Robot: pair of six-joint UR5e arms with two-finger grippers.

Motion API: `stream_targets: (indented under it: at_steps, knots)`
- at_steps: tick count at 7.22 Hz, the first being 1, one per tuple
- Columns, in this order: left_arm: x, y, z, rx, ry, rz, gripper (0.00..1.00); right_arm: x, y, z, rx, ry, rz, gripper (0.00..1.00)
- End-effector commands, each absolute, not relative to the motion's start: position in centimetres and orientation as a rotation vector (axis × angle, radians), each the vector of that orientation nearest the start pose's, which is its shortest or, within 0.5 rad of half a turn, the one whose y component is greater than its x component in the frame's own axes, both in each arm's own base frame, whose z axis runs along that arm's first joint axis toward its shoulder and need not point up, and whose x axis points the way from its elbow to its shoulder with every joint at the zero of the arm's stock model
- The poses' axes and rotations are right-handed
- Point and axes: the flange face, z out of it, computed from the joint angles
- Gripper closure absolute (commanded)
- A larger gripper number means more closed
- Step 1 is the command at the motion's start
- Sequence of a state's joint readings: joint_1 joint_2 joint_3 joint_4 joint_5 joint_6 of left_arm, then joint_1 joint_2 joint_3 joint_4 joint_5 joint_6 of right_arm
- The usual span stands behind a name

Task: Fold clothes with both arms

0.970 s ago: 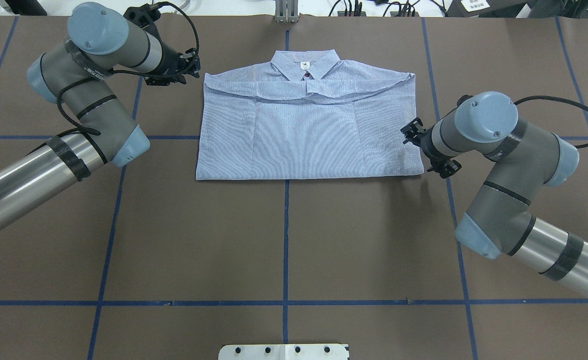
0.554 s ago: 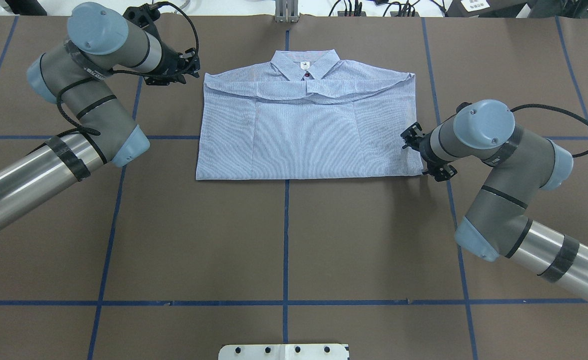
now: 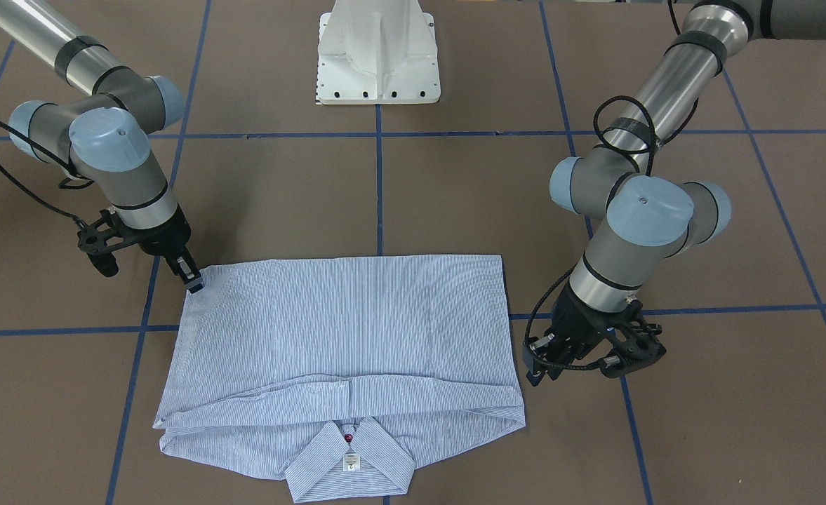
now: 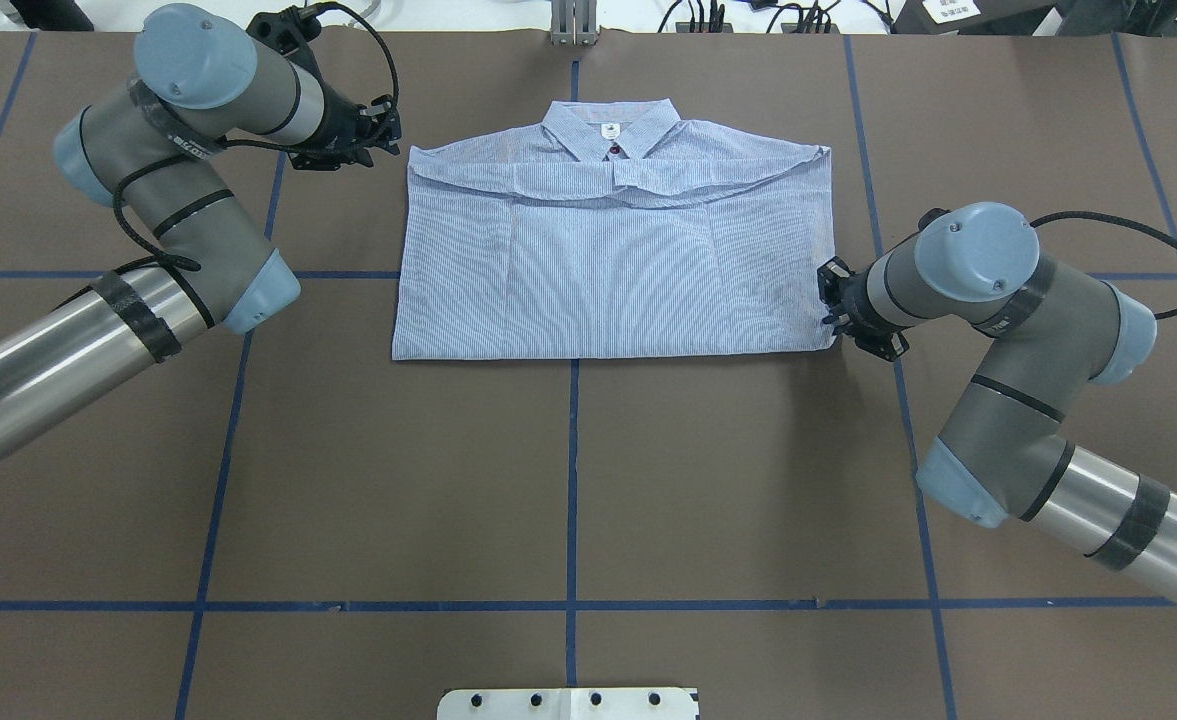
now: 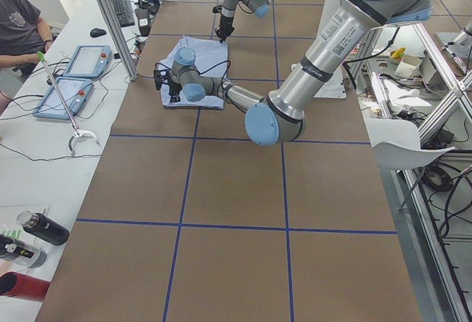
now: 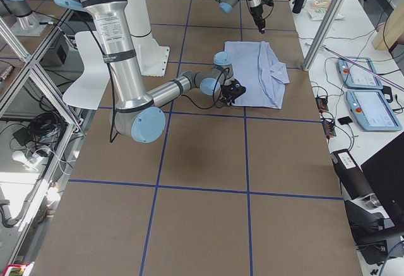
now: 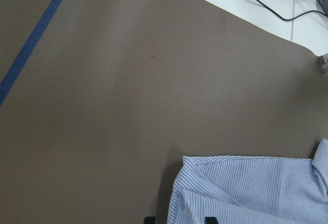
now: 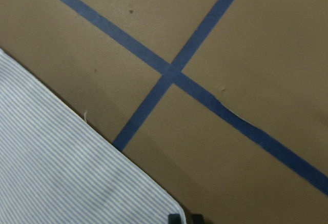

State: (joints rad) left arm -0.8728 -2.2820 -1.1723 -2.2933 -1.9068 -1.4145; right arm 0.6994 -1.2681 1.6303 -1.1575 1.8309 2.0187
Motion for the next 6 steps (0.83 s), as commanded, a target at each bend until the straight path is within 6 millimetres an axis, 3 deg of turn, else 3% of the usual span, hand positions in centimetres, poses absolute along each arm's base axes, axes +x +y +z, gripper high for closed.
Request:
stream_targets:
  at_steps: [1, 3, 5, 6]
  knots:
    - [42.5, -66.3, 32.5, 0.24, 1.056, -0.476, 0.57, -39.9, -46.9, 42.3, -0.16, -0.849, 0.964, 1.0]
    - [42.4, -66.1, 31.6, 0.245, 1.07, -0.471, 0.57, -39.9, -44.0, 40.2, -0.177, -0.876, 0.919, 1.0]
    - [42.0, -65.4, 29.9, 0.259, 1.102, -0.455, 0.57, -38.6, -35.0, 36.1, -0.245, -0.859, 0.798, 1.0]
    - [41.1, -63.8, 30.3, 0.261, 1.119, -0.44, 0.57, -38.6, -29.7, 34.5, -0.311, -0.808, 0.711, 1.0]
